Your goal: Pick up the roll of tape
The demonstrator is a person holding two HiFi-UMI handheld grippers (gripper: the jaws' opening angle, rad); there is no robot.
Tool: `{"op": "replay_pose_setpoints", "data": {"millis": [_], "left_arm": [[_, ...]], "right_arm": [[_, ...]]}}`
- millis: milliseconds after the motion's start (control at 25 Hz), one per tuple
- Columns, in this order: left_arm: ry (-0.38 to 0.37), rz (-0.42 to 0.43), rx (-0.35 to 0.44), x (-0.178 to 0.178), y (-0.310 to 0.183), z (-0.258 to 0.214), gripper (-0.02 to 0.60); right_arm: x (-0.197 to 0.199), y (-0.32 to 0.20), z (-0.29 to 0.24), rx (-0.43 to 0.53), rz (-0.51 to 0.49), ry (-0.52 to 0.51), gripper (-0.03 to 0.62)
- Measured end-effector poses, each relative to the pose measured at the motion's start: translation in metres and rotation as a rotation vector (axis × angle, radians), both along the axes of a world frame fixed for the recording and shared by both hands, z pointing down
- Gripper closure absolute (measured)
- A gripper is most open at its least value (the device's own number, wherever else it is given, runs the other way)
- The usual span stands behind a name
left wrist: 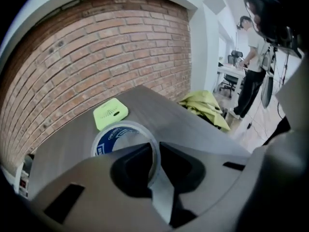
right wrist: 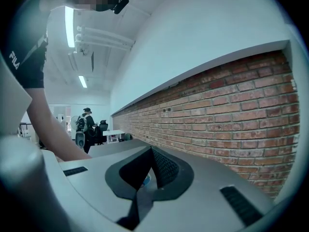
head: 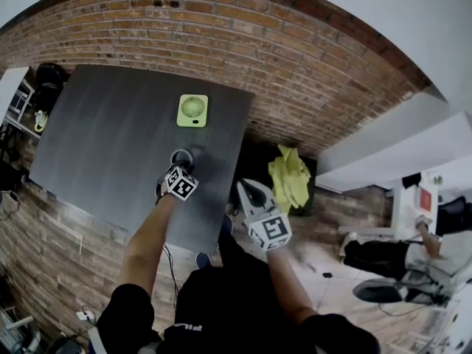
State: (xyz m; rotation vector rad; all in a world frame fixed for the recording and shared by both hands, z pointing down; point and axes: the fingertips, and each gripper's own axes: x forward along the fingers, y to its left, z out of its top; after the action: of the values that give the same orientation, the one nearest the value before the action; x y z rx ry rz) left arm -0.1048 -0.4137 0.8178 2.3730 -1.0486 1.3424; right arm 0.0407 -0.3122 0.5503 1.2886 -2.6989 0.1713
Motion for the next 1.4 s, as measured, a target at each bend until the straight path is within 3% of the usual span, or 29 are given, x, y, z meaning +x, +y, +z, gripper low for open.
{"op": "replay_pose_setpoints", "data": {"millis": [240, 480, 680, 920, 1160, 1400], "left_arm": [[0.190, -0.125, 0.128, -0.007, -0.007, -0.047, 0.534], [0.259, -0.206, 0.270, -0.029, -0.002, -0.087, 0.534], [0.363, -0.280, 0.373, -0.043, 0.007, -0.121, 0.534], [0.434, -0.267, 0.473, -0.041, 0.022, -0.161, 0.534], [0.498, -0.276, 0.524, -0.047, 0.046, -0.205, 0.534], [0.517, -0.271, 0.585, -0.059, 0.080, -0.240, 0.534]], "right_arm": [[0.010, -0.008, -0.016, 0.010, 0.034, -0.128, 0.588], [0.006, -0.006, -0.020, 0.030, 0.036, -0.103, 0.588], [-0.002, -0.003, -0.023, 0.034, 0.023, -0.101, 0.588], [-0.006, -0.001, -0.027, 0.047, 0.015, -0.088, 0.588], [-0.004, -0.001, -0.026, 0.051, 0.009, -0.077, 0.588], [-0.004, 0.004, -0.030, 0.061, 0.015, -0.062, 0.588]]}}
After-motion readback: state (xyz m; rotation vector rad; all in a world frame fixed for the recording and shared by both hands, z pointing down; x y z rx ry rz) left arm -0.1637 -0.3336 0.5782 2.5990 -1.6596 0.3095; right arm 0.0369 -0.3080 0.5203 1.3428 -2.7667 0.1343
